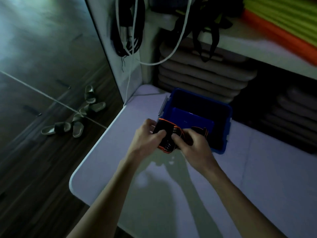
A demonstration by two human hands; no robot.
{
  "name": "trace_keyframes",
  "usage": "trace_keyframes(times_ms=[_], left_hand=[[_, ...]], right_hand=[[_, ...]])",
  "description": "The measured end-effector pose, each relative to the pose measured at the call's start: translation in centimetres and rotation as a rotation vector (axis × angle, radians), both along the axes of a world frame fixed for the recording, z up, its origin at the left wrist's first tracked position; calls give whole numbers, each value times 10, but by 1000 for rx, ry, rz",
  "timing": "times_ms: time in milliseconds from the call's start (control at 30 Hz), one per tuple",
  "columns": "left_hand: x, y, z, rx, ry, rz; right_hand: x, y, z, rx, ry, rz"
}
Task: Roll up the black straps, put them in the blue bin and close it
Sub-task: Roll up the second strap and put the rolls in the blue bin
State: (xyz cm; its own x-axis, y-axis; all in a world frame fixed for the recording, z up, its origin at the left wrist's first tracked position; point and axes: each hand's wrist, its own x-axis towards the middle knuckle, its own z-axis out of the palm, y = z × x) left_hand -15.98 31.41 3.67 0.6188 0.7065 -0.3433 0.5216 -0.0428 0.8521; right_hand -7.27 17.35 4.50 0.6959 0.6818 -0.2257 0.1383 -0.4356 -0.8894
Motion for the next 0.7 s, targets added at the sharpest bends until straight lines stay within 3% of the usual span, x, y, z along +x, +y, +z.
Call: trace_keyframes(times_ms=[167, 400, 533, 700], left_hand=[[71, 7, 20, 47, 39, -117], [125, 8, 1, 237, 287, -507], [136, 10, -17, 258, 432, -554], [141, 14, -36, 271, 537, -578]], right_hand=[[58, 2, 27, 6, 73, -101], [109, 12, -23, -254, 153, -97], [112, 22, -51, -333, 158, -72], [112, 35, -67, -395, 33, 26]])
